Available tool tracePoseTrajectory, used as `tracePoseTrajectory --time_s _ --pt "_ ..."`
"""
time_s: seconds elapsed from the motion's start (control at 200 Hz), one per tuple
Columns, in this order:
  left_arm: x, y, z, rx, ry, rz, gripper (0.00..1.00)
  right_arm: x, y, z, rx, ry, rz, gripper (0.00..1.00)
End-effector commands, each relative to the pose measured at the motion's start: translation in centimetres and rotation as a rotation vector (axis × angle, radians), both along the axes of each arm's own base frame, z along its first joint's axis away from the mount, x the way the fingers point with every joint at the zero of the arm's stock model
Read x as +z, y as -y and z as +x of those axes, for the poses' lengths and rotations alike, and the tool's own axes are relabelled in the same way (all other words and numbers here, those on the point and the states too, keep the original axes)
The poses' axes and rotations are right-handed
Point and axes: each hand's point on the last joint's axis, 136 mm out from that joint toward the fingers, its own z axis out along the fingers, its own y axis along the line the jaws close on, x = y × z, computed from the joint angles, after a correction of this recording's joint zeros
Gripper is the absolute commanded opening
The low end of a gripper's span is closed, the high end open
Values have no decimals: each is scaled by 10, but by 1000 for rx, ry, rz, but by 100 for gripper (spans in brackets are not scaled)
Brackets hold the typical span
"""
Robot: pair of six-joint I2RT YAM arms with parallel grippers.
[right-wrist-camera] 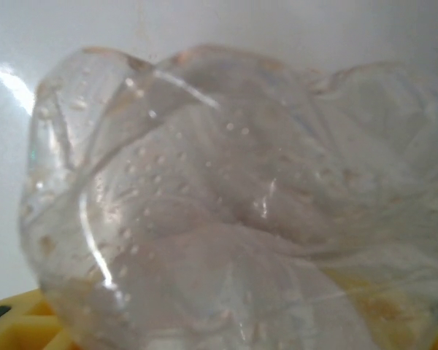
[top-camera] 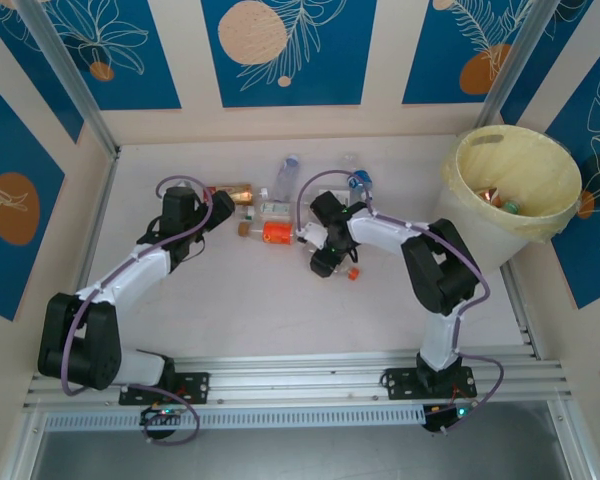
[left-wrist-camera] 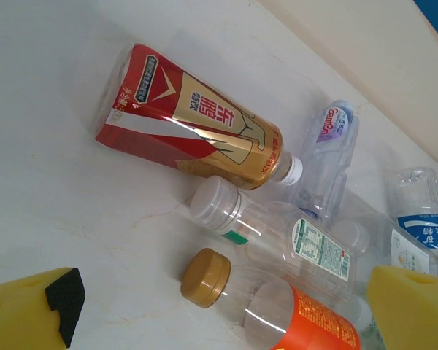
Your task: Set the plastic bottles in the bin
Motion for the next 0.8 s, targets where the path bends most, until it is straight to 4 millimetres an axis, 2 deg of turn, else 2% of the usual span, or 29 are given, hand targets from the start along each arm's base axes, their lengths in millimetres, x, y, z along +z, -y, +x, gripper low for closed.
tracePoseTrajectory --time_s 0.0,0.15,0.21,0.305,0.43,0.515,0.57,0.725,0.795 --pt "-1 -3 2 5 -17 -7 100 59 -4 15 -56 148 131 52" --pt "2 5 6 -27 -21 -29 100 121 1 22 -119 284 347 49" --pt "2 8 7 -39 -17 -45 100 147 9 25 -166 321 452 45" --pt "-4 12 9 -40 -30 -66 100 184 29 27 -245 359 603 45" --pt "-7 15 11 -44 -39 -93 100 225 71 30 -390 436 731 45" --pt "-8 17 13 -46 -40 -110 100 255 104 28 -499 488 817 44" --pt "-9 19 15 -48 -42 -119 100 273 117 22 -540 497 870 44" --pt "-9 22 18 -52 -44 -137 100 312 153 20 -673 567 879 45" --pt "-10 24 19 -56 -50 -143 100 328 184 29 -804 636 871 46"
